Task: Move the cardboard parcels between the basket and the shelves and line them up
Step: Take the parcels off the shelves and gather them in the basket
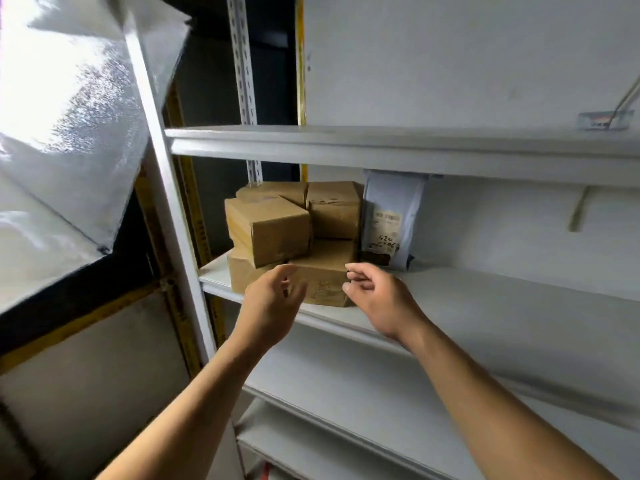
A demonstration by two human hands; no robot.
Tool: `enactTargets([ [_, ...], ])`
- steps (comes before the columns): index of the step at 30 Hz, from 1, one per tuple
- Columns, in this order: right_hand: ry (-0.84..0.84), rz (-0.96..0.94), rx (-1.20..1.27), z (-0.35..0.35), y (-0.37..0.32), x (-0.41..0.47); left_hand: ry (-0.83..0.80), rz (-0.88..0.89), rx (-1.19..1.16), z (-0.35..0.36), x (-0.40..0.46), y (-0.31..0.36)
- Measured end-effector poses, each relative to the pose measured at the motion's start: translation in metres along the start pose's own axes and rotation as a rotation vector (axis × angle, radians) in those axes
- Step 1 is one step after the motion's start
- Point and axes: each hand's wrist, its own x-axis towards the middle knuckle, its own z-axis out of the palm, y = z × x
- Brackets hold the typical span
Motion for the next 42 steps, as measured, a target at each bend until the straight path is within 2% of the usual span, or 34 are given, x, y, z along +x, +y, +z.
enactTargets([
  [5,-0.069,-0.044,0.028,0.029,-0.023,0.059,0.21,-0.088,0.017,-0.031,0.029,-0.017],
  [8,-0.077,-0.017,0.084,0.041,-0.033,0.096,0.281,-0.141,-0.01,-0.038,0.05,-0.022],
  [13,-0.087,0.043,0.173,0.054,-0.039,0.152,0.258,-0.202,-0.039,-0.039,0.088,-0.021],
  [19,-0.145,0.182,0.295,0.068,-0.032,0.192,0.167,-0.385,-0.24,-0.025,0.122,-0.031],
  [33,-0.104,0.162,0.401,0.078,-0.032,0.165,0.237,-0.234,-0.398,-0.021,0.114,-0.048],
  [42,-0.117,0.075,0.577,0.08,-0.028,0.115,0.215,-0.188,-0.646,-0.023,0.062,-0.056],
])
